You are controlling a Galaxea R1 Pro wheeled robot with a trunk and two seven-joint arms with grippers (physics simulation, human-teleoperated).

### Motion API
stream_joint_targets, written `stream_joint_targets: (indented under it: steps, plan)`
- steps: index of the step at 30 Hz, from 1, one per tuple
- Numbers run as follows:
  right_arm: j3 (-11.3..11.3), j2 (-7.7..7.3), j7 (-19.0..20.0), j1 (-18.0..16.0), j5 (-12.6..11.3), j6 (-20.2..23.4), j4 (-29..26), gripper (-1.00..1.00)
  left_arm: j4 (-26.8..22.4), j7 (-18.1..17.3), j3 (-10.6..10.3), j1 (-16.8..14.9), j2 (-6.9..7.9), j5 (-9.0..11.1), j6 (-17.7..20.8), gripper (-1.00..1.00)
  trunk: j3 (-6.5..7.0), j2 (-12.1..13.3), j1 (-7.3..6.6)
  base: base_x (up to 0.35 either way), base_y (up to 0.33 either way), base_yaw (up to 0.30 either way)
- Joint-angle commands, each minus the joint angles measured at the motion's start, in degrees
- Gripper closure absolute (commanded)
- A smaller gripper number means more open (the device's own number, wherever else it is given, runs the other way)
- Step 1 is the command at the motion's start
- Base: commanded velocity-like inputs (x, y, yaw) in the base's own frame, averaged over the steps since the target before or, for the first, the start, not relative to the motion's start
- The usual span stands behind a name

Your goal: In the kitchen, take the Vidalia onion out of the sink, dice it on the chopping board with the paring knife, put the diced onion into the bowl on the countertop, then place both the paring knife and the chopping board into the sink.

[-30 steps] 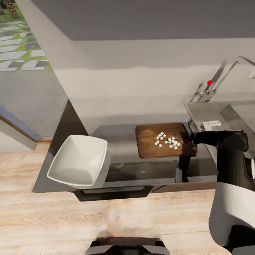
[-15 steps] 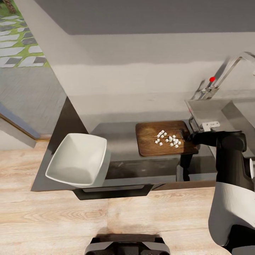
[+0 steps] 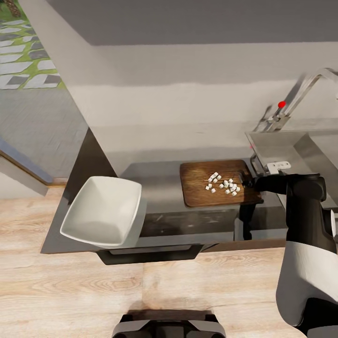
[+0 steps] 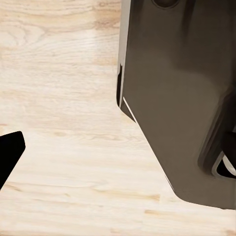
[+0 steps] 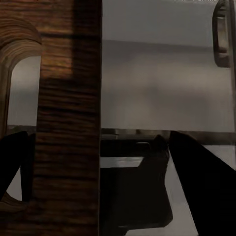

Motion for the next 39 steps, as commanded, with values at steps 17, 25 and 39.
stream_joint_targets:
  steps: [17, 25, 39]
  plan:
    - [0.0, -0.01, 0.6, 0.0, 0.9, 0.0, 0.1, 1.00, 0.3, 0.0, -0.4, -0.1, -0.02, 0.5, -0.4, -1.00, -0.07, -0.1, 0.03, 0.000, 0.000, 0.000]
    - [0.0, -0.01, 0.6, 0.0, 1.0, 0.0, 0.1, 1.00, 0.3, 0.0, -0.4, -0.1, -0.02, 0.5, -0.4, -1.00, -0.01, -0.1, 0.03, 0.000, 0.000, 0.000]
    - [0.0, 0.01, 0.6, 0.0, 0.9, 0.0, 0.1, 1.00, 0.3, 0.0, -0.4, -0.1, -0.02, 0.5, -0.4, -1.00, 1.18, -0.1, 0.03, 0.000, 0.000, 0.000]
